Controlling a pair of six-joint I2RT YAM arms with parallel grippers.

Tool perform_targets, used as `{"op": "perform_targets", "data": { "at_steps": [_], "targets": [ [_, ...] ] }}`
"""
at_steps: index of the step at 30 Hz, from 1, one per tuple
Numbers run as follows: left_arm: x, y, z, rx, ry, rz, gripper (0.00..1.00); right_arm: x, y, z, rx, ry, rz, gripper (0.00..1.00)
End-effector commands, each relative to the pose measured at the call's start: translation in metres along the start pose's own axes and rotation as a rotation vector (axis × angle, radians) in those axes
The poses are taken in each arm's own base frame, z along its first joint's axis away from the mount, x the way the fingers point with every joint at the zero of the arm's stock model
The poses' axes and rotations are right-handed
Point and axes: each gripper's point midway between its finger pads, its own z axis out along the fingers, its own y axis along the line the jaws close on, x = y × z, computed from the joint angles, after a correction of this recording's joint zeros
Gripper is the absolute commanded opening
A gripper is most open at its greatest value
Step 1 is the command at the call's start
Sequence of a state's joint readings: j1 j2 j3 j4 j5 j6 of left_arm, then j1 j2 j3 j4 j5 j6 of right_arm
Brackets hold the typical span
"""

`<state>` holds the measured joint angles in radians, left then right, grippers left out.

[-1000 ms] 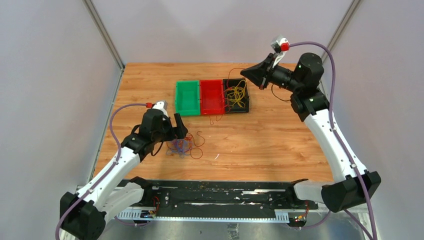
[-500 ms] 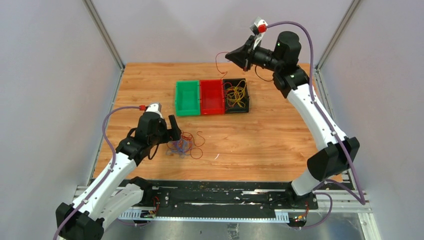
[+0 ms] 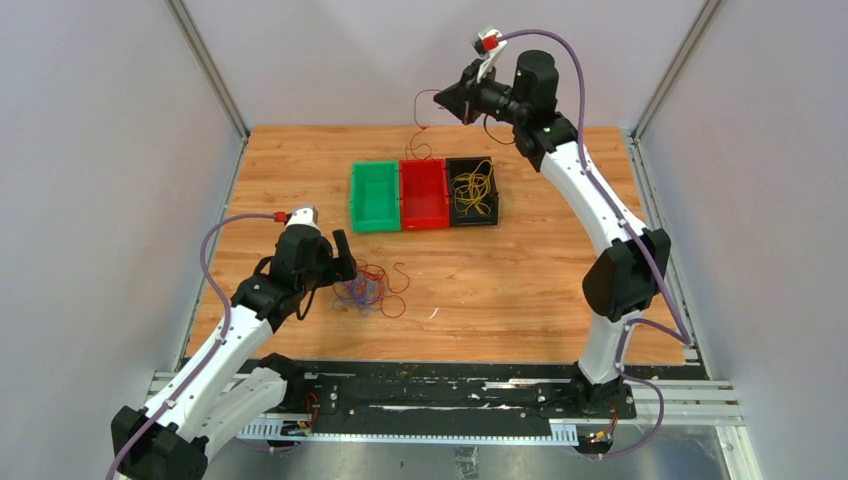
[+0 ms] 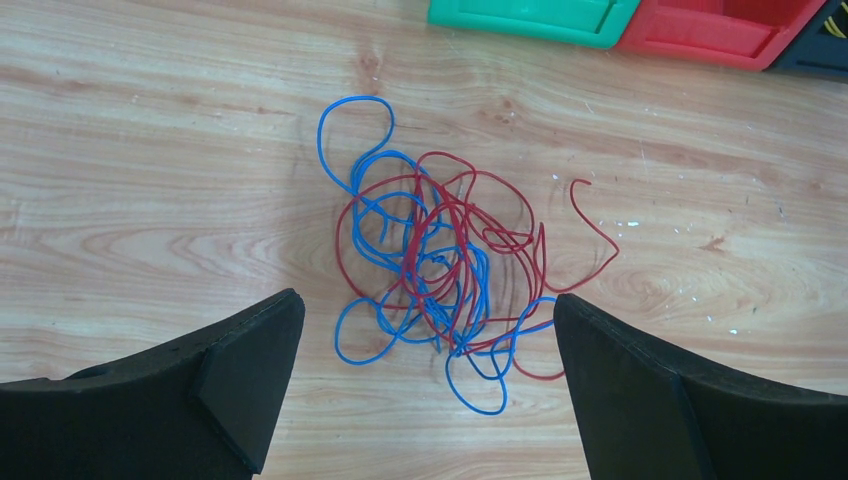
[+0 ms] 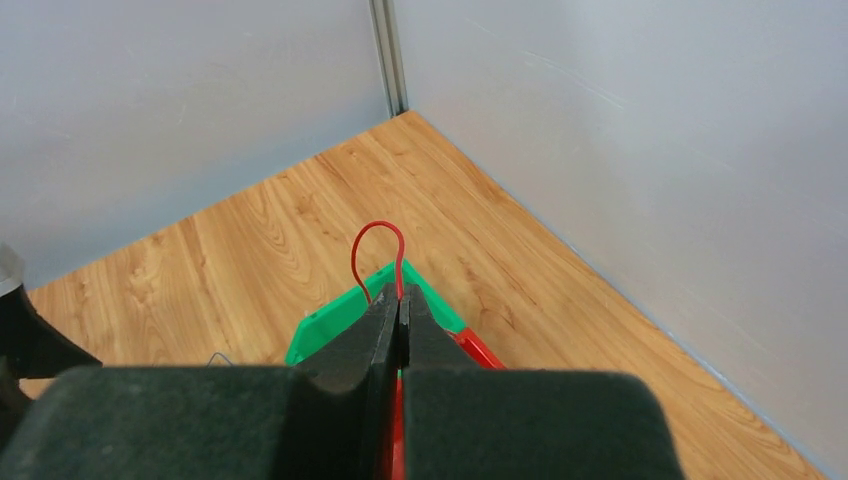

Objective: Untangle the cables

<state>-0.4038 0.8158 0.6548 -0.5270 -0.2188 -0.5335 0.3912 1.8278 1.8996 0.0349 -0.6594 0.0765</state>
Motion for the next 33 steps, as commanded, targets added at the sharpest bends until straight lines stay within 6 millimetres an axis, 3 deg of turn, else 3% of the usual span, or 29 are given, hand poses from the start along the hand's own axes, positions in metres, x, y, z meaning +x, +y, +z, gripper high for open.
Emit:
{"op": "perform_targets", "data": {
  "at_steps": [1, 9, 20, 26, 33],
  "targets": [
    [-0.004, 0.004, -0.003, -0.029, -0.016, -0.003, 1.0, -0.001, -0.008, 0.018, 0.028, -0.019, -0.018, 0.0],
    [-0.002, 0.007, -0.003, -0.045, -0.009, -0.004, 1.0, 0.065, -0.023, 0.038, 0.03, 0.091, -0.006, 0.0],
    [0.001, 0.009, -0.001, -0.057, 0.004, -0.002, 1.0, 0.174, -0.029, 0.04, 0.17, 0.373, -0.062, 0.0],
    [0.002, 0.009, -0.001, -0.056, 0.009, -0.003, 1.0, 0.215, -0.03, 0.048, 0.27, 0.495, -0.126, 0.0],
    [0.004, 0.009, -0.002, -0.048, 0.009, -0.004, 1.0, 0.264, -0.031, 0.061, 0.289, 0.573, -0.072, 0.0]
  ]
}}
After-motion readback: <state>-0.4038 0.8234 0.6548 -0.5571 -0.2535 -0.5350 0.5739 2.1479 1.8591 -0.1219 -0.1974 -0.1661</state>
